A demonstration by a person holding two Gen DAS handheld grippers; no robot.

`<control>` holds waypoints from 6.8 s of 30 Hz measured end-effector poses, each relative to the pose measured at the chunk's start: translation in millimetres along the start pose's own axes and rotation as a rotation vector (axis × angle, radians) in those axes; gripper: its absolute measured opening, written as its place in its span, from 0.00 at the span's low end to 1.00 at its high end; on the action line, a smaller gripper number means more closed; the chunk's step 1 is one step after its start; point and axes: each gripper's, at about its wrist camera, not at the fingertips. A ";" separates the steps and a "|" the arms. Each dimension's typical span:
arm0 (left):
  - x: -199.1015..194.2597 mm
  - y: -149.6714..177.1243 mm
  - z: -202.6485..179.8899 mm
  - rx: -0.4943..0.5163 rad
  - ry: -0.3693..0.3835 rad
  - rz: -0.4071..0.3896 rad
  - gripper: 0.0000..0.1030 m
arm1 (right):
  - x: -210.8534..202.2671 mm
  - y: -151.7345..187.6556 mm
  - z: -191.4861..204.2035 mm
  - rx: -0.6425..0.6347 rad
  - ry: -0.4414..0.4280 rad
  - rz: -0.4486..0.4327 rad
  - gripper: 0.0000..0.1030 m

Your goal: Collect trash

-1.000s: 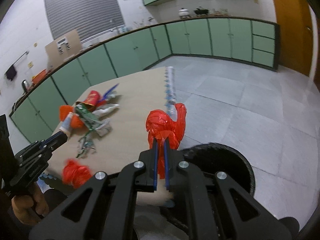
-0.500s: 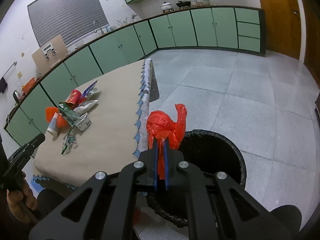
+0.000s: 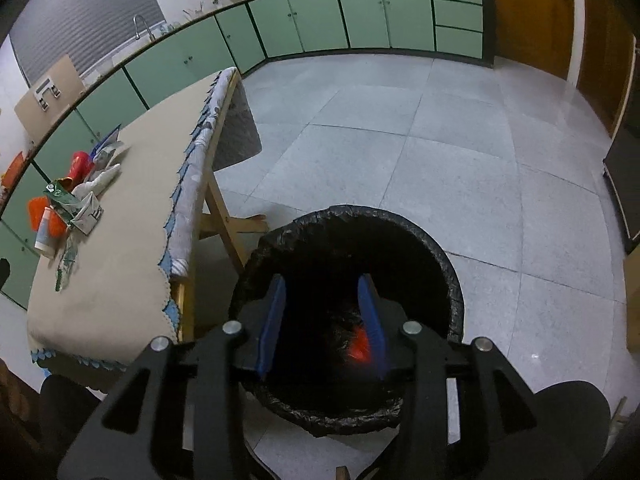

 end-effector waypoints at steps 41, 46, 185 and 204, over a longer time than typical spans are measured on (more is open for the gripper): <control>20.3 -2.7 63.5 -0.041 -0.104 -0.034 0.72 | 72.4 -56.8 272.9 -0.581 -0.525 -0.045 0.59; 37.3 4.0 64.5 -0.030 -0.092 -0.005 0.68 | 77.8 -54.7 274.2 -0.587 -0.524 -0.035 0.60; 95.5 -24.4 -186.0 0.191 0.409 0.068 0.26 | -2.4 -46.3 -25.9 -0.046 -0.274 0.001 0.31; 122.5 -7.4 -237.6 0.223 0.440 0.159 0.48 | -69.2 -60.2 -68.3 0.064 -0.218 -0.195 0.47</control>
Point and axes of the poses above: each gripper's, at about its wrist camera, not at the fingertips, and x roughly the way its jaws point, z to its left, y to its underside, and after that the axes turned 4 degrees about -z, right-handed
